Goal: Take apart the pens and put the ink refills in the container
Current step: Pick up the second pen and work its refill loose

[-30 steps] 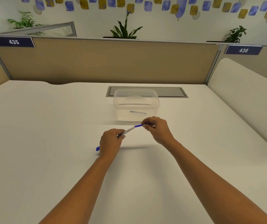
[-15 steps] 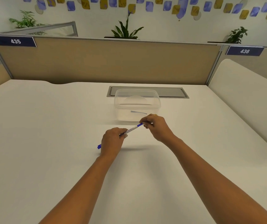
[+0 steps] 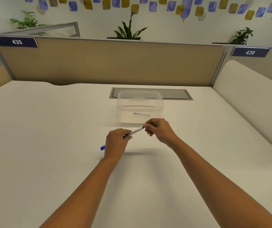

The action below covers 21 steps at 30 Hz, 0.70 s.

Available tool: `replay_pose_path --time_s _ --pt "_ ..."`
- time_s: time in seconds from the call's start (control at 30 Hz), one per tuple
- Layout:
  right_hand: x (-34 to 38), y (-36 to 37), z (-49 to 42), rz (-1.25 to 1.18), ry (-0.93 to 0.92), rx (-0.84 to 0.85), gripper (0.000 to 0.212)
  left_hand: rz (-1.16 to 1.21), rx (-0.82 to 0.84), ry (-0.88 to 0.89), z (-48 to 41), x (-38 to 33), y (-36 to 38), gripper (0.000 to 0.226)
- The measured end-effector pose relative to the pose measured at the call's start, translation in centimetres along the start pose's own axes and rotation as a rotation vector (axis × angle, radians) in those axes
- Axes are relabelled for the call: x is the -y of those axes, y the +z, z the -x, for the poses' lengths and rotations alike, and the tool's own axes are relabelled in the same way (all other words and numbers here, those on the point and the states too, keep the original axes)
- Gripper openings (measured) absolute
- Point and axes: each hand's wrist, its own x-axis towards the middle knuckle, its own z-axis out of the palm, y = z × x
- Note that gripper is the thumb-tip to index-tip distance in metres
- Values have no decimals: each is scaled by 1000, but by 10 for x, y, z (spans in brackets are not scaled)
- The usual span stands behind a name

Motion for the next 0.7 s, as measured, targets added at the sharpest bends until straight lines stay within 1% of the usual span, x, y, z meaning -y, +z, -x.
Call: replay_pose_path --time_s 0.13,0.4,0.47,0.6,0.7 --pt "-1 1 -2 68 -9 -11 14 16 -8 8 1 -1 0 20" --pt "-2 3 -1 178 -52 -47 23 36 -28 21 1 -4 1 20" --pt "-3 3 0 199 -45 -42 27 30 -33 31 1 -5 1 20" --pt "-6 4 0 220 -14 -49 44 20 -35 69 0 -5 2 19" --pt "-5 3 1 239 2 -52 49 6 -1 86 -3 -4 0 19"
